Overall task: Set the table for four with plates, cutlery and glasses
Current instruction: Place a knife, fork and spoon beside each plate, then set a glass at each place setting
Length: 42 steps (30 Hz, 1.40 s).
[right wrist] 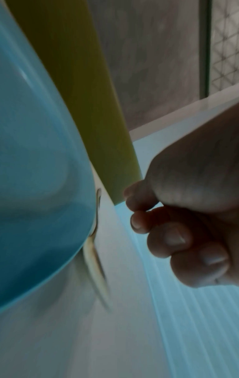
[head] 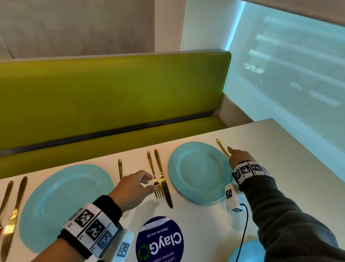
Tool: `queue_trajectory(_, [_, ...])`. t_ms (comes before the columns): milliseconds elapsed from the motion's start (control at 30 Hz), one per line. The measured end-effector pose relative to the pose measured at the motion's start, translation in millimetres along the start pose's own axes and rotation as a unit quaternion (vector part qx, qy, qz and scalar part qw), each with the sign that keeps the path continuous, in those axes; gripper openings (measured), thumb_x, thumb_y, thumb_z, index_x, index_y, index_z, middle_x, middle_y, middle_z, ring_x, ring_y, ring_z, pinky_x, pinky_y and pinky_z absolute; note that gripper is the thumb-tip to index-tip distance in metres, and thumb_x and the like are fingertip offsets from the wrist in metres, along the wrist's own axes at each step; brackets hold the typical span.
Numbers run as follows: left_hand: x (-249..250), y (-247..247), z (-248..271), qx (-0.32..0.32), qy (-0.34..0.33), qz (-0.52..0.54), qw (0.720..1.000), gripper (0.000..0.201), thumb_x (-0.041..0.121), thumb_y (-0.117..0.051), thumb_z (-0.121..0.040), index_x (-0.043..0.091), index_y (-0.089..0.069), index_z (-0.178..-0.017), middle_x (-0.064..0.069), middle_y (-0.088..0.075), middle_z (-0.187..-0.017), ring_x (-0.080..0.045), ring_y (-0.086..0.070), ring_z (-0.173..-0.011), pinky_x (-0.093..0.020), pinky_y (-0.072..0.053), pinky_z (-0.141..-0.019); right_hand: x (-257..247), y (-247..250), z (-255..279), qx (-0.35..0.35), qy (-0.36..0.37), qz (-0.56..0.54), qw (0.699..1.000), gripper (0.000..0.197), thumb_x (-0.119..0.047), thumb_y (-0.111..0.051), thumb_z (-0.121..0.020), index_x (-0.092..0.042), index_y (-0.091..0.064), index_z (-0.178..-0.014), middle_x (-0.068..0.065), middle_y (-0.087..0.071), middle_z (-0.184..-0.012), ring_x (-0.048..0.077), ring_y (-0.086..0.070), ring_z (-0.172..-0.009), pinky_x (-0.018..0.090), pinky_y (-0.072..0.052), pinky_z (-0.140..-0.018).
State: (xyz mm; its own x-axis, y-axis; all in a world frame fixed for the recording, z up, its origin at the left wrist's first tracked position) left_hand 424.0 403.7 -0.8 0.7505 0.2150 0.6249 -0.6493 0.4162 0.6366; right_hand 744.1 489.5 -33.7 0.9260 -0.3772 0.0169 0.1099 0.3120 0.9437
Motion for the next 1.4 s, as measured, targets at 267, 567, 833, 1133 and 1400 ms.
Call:
queue_trajectory(267, [0.0,24.2,41.7,0.026,-0.043,0.004,0.999,0.038,0.036,-0.058,-0.089,0.02,-0.052,-0.123,0.001,-0.056,-0.127,-0.011,-0.052,-0.096,-0.021,-0.043,-0.081,-74.3,53.5,94.4,0.02,0.086,-0.055,0.995,0.046,-0.034,-0.036,-0.099,-0.029,-0.032,-0.144,0.007,-0.039,-0.148,0.028,-0.04,-0.133,0.039,-0.034,-0.107])
queue_trajectory(567, [-94.4,92.0,163.3,0.132,-0.085,0.07,0.985,0.03,0.031,-0.062,-0.087,0.016,-0.06,-0.113,0.003,-0.063,-0.11,-0.009,-0.055,-0.089,-0.018,-0.038,-0.08,-225.2,42.8,281.6,0.028,0.251,-0.17,0.953,0.045,-0.036,-0.053,-0.092,-0.026,-0.048,-0.136,0.009,-0.063,-0.124,0.025,-0.055,-0.117,0.033,-0.043,-0.099])
queue_trajectory(833, [-250.7,137.9,292.7,0.195,-0.07,0.141,0.968,0.016,0.023,-0.061,-0.087,0.02,-0.059,-0.103,0.007,-0.062,-0.095,-0.012,-0.06,-0.078,-0.027,-0.05,-0.081,-350.2,-59.0,448.3,-0.049,0.277,-0.247,0.927,0.041,-0.031,-0.058,-0.09,-0.02,-0.055,-0.13,0.006,-0.066,-0.116,0.021,-0.058,-0.112,0.025,-0.04,-0.095])
queue_trajectory(1133, [-396.6,176.4,367.3,0.451,0.079,0.195,0.867,0.045,-0.001,-0.063,-0.077,0.0,-0.051,-0.121,-0.018,-0.053,-0.116,-0.03,-0.049,-0.106,-0.031,-0.036,-0.089,-440.0,-180.5,533.0,-0.218,0.286,-0.198,0.912,0.076,-0.025,-0.077,-0.075,-0.023,-0.038,-0.141,0.005,-0.05,-0.137,0.019,-0.05,-0.124,0.026,-0.04,-0.102])
queue_trajectory(1400, [-483.9,152.5,378.6,0.428,0.229,0.277,0.83,0.09,0.019,-0.069,-0.061,-0.001,-0.026,-0.138,-0.023,-0.028,-0.141,-0.035,-0.023,-0.133,-0.045,-0.024,-0.11,-473.2,-226.3,554.1,-0.207,0.313,-0.231,0.898,0.103,-0.031,-0.087,-0.057,-0.024,-0.031,-0.143,0.001,-0.043,-0.142,0.019,-0.043,-0.129,0.03,-0.038,-0.106])
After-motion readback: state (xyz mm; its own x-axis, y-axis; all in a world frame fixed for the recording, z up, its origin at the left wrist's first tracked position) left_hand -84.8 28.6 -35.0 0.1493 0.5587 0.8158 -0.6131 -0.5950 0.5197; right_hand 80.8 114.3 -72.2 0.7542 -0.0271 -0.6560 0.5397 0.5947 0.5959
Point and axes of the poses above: each hand's wrist, its own z-axis away from the middle knuckle, its own y-axis out of the back of the hand, x = y × z, the point moved 2 cm from there along -z, towards the middle knuckle
